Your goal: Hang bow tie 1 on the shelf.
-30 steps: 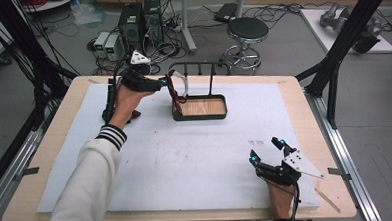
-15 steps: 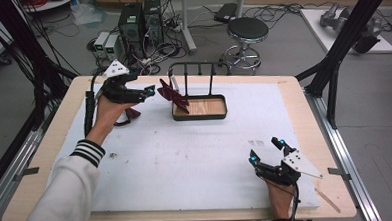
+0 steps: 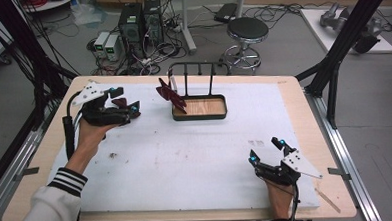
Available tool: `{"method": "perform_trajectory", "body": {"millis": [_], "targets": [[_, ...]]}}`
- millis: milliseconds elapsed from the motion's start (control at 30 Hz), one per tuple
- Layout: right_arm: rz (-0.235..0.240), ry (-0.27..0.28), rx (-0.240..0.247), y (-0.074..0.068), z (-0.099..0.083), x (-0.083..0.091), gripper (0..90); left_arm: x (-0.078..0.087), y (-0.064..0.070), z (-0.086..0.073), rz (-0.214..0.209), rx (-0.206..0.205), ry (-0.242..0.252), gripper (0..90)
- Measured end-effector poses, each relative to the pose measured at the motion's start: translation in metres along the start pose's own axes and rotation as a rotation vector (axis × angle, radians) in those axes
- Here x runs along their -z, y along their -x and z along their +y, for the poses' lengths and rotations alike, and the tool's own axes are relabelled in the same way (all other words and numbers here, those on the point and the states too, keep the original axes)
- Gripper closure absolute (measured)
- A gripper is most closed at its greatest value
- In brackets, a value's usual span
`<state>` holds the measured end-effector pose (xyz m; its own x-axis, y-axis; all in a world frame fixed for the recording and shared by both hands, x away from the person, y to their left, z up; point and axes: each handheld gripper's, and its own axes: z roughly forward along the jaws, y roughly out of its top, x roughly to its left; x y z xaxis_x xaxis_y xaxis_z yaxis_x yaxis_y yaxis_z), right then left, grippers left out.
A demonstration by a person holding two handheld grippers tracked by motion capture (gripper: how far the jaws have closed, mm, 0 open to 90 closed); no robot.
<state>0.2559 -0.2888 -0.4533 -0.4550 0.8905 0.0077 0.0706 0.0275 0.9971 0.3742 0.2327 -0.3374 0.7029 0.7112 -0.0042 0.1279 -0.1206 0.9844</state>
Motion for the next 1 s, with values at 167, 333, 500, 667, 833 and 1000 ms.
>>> {"method": "perform_trajectory", "body": {"millis": [167, 333, 500, 667, 833, 1000], "targets": [[-0.001, -0.003, -0.001, 0.0, 0.0, 0.0, 10.8, 0.016, 0.006, -0.015, 0.001, -0.001, 0.031, 17.0], [-0.001, -0.002, 0.008, 0.0, 0.0, 0.0, 10.8, 0.029, 0.02, -0.03, 0.024, -0.016, 0.06, 17.0], [-0.003, -0.002, 0.012, -0.001, 0.0, 0.0, 10.8, 0.037, 0.031, -0.04, 0.03, -0.03, 0.08, 17.0], [-0.004, -0.001, 0.012, 0.0, 0.0, 0.0, 10.8, 0.045, 0.03, -0.05, 0.042, -0.009, 0.09, 17.0], [-0.002, 0.0, 0.011, -0.001, 0.0, 0.0, 10.8, 0.05, 0.025, -0.058, 0.058, 0.005, 0.093, 17.0], [-0.004, 0.0, 0.016, -0.001, 0.0, 0.0, 10.8, 0.051, 0.022, -0.061, 0.071, 0.011, 0.085, 17.0]]}}
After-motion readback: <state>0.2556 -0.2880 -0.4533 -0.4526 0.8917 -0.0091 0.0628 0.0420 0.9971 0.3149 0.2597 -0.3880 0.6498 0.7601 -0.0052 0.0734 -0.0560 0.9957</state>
